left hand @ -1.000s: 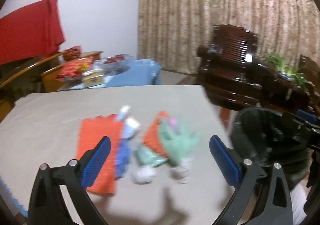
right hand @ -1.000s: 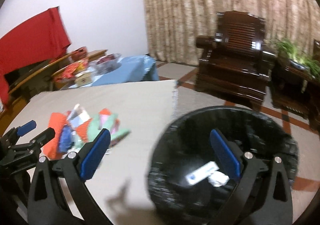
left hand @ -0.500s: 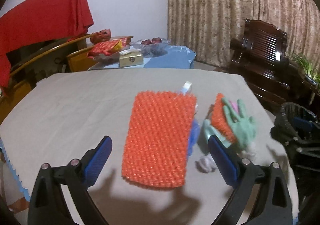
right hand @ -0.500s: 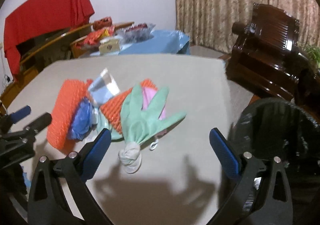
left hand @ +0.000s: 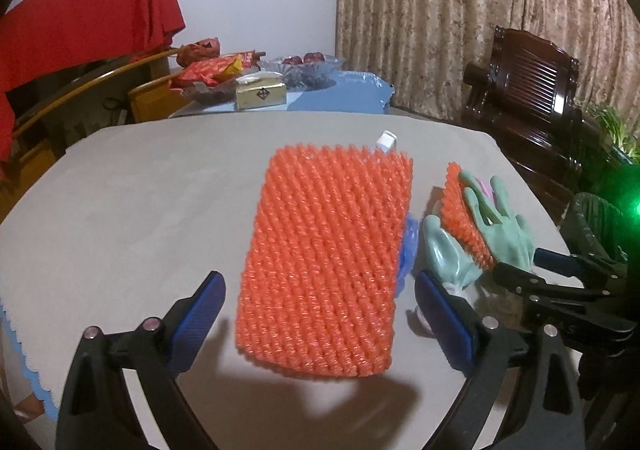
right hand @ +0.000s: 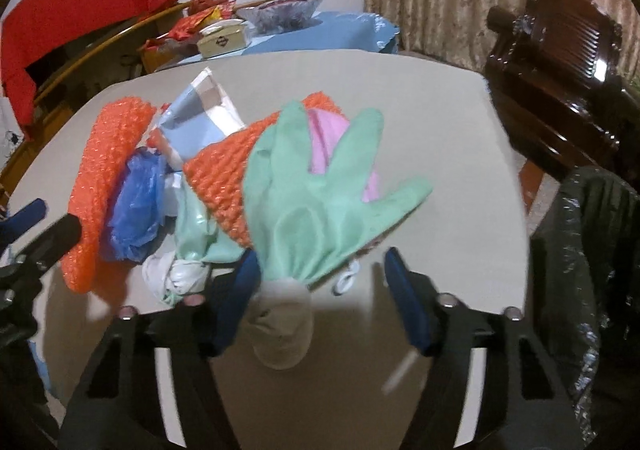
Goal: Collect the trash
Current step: 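Grasp the orange mesh scrubber with the left gripper while the right grasps the green glove, then carry the scrubber and glove over the bin and release both, then return both grippers to the table and grasp the blue plastic bag with the left gripper, then grasp the pink mask with the right gripper while the left lifts the blue bag, then carry the blue bag and pink mask over the black bin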
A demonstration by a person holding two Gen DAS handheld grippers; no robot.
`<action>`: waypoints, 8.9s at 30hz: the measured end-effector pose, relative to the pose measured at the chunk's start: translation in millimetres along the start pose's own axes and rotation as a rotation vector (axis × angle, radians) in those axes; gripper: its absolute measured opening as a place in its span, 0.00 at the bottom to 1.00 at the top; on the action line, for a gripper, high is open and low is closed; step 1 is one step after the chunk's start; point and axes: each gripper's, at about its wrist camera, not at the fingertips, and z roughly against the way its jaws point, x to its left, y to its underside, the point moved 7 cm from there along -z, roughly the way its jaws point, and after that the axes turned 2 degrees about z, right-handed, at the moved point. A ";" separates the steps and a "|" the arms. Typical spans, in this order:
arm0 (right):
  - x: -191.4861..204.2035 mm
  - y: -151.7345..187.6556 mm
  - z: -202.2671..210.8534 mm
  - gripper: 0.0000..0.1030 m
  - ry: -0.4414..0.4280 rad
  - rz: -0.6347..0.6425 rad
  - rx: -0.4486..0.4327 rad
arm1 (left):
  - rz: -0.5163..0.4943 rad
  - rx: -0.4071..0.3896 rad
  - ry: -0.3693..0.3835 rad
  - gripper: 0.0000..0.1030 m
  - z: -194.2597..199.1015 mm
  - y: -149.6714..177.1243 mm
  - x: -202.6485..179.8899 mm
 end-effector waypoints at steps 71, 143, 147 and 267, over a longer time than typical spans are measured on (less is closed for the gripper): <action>-183.1 13.2 223.0 0.28 0.228 -0.176 -0.309 | -0.172 -0.103 0.492 0.13 86.5 -60.5 -253.5; -39.5 -17.9 110.9 0.93 0.060 0.002 -0.229 | 0.019 -0.071 0.025 0.83 29.7 -23.1 4.3; -38.5 -18.7 97.3 0.93 0.064 0.001 -0.210 | 0.005 -0.045 0.035 0.79 13.7 -17.0 1.7; -17.4 -14.4 111.9 0.07 -0.095 0.008 -0.159 | 0.021 0.021 0.224 0.39 44.6 2.3 -61.9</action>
